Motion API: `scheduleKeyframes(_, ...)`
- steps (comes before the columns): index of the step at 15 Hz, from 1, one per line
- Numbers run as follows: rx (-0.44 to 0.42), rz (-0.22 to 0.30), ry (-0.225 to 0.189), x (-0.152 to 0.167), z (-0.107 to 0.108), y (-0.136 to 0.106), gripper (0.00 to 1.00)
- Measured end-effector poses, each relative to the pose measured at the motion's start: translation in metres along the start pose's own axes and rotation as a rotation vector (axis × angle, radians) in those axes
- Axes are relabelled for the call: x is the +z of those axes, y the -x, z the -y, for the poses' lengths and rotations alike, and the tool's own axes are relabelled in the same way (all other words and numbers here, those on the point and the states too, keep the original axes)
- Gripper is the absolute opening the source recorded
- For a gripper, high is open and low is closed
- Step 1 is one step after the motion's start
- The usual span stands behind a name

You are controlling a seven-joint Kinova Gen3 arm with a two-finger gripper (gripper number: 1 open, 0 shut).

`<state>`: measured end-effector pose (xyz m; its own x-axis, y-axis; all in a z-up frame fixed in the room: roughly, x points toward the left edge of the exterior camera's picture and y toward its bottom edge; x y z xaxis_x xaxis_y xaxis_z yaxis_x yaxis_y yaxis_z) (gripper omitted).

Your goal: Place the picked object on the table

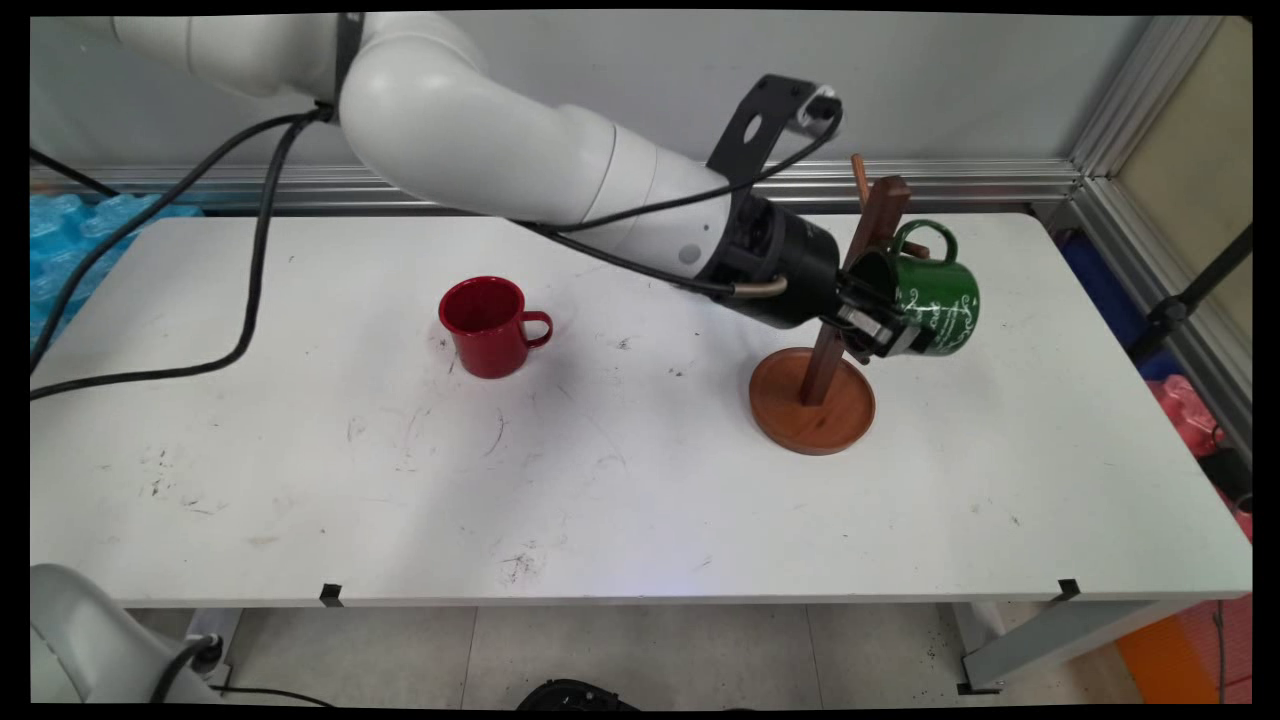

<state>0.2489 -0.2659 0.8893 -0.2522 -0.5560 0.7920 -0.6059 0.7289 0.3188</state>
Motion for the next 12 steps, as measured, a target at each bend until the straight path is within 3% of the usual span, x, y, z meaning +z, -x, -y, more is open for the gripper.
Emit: scheduleKeyframes(12, 0.014, -0.005, 0.07, -0.029, -0.03, -0.021, 0.0)
